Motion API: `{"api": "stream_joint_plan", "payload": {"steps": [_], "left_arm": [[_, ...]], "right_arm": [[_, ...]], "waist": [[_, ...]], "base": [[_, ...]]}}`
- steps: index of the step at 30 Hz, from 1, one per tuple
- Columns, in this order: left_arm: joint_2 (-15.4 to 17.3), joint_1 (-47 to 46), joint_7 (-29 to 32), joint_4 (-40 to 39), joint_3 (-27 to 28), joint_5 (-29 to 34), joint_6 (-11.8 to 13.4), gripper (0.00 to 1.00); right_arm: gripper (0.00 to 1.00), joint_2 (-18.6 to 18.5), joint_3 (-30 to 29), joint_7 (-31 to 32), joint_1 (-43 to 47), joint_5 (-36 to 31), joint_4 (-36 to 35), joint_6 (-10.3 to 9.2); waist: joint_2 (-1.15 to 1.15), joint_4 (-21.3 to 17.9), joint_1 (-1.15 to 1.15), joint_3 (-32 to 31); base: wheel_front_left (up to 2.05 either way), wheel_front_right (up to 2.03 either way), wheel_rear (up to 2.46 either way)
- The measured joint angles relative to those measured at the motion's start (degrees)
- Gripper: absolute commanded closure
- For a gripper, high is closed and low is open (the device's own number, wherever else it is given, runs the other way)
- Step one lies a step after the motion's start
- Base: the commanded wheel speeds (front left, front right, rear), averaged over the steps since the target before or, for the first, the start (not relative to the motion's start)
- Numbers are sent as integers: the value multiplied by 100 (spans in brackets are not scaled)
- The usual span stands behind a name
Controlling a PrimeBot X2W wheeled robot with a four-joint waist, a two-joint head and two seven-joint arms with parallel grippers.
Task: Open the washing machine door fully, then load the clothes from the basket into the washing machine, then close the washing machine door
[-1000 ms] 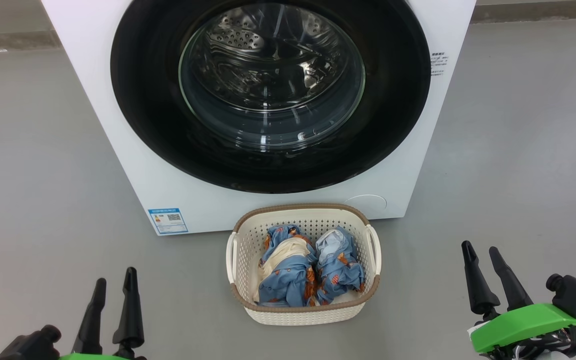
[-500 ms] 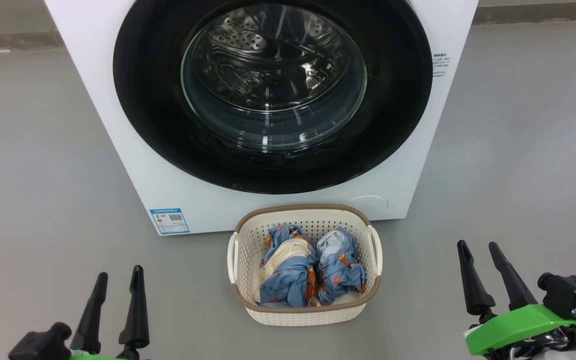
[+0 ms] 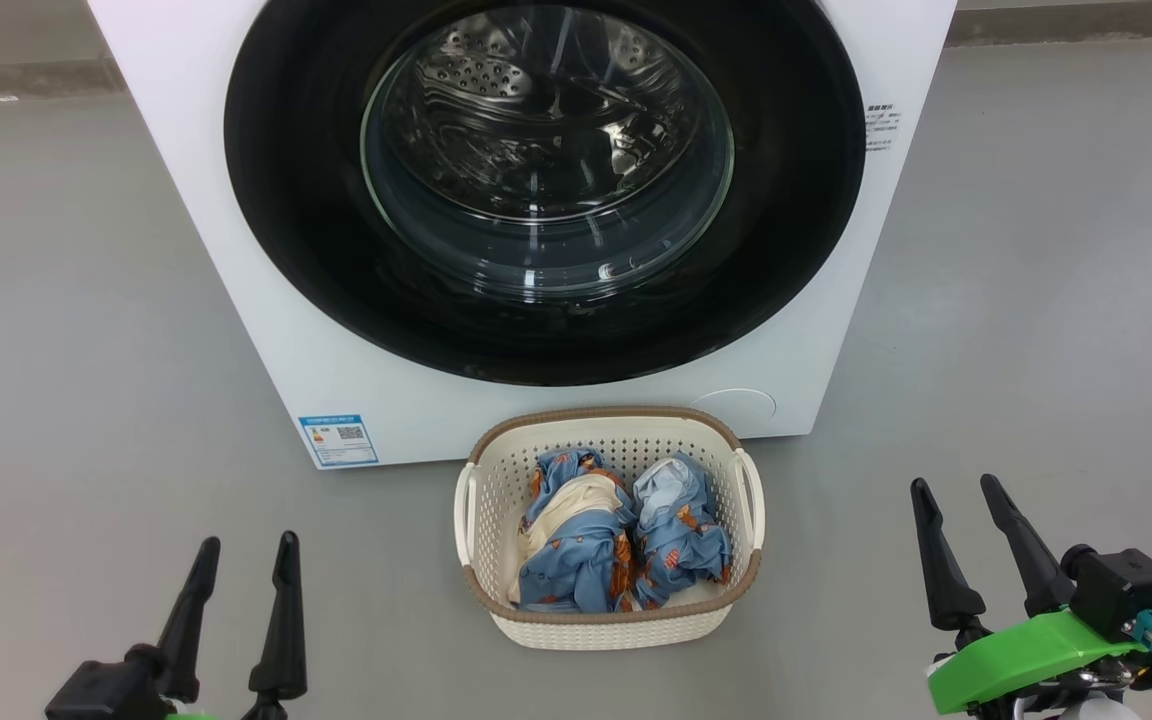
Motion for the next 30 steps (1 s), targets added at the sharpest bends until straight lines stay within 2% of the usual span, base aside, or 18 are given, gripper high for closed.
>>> {"api": "stream_joint_plan", "payload": {"steps": [5, 17, 30], "left_arm": [[2, -18, -67, 76, 22, 246, -14, 0], [-18, -62, -68, 310, 192, 280, -21, 0], [10, -134, -67, 486, 96, 368, -21, 0]], "right_arm": [[0, 46, -90, -48, 2, -283, 1, 0], [0, 101, -231, -48, 19, -285, 0, 0], [0, 130, -304, -48, 21, -285, -7, 0]], "waist": [[0, 3, 0, 10], [0, -16, 0, 27], [0, -60, 0, 29]], "base": [[0, 0, 0], [0, 0, 0], [4, 4, -8]]}}
